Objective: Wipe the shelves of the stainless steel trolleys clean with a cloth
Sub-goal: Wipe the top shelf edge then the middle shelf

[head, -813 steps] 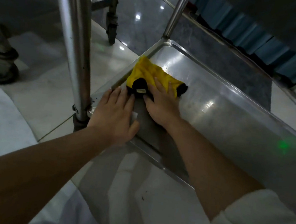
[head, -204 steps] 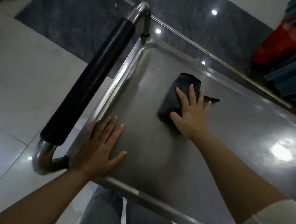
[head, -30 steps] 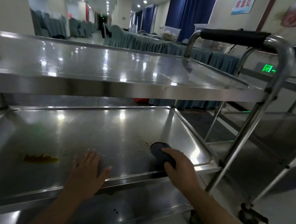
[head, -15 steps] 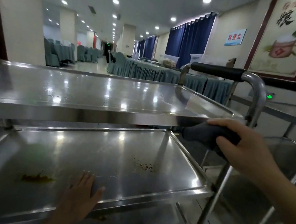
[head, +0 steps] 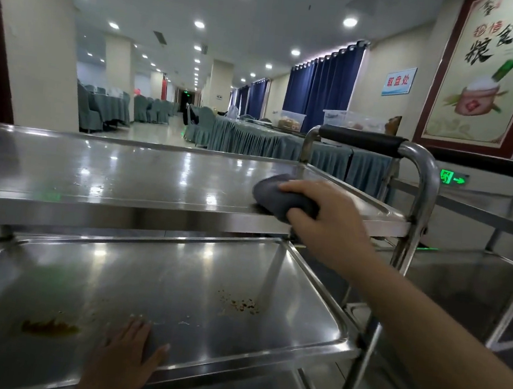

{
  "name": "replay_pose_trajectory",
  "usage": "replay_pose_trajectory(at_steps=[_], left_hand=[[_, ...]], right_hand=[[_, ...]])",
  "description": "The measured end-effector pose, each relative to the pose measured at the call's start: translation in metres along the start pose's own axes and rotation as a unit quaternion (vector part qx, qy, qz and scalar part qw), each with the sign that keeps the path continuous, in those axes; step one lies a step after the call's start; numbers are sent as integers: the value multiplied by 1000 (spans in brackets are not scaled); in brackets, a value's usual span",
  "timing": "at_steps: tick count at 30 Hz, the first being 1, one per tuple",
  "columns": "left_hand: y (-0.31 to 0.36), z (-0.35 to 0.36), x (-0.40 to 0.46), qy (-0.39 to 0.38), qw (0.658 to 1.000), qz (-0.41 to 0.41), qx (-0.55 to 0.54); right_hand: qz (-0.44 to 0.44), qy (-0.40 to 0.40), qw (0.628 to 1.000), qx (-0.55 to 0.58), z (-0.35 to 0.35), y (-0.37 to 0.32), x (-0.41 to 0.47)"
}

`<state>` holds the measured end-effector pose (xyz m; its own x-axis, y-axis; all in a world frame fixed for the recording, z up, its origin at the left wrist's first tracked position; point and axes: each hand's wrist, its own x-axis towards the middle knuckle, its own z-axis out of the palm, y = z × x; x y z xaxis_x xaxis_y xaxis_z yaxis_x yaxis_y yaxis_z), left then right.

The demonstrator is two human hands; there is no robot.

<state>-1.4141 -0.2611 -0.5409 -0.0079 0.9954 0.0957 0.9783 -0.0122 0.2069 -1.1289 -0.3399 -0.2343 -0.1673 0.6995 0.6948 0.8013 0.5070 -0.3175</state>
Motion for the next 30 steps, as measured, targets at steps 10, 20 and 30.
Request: replay_pose_trajectory(at_steps=[10, 20, 30], left_hand=[[2, -1, 2, 10, 999, -18, 35], [5, -6, -6, -9, 1000, -8, 16], [7, -7, -10, -15, 999, 4, 29]], right_hand=[[-79, -61, 995, 21, 37, -23, 6], [31, -21, 996, -80, -22, 67, -8], [28, -38, 995, -84, -28, 59, 2]])
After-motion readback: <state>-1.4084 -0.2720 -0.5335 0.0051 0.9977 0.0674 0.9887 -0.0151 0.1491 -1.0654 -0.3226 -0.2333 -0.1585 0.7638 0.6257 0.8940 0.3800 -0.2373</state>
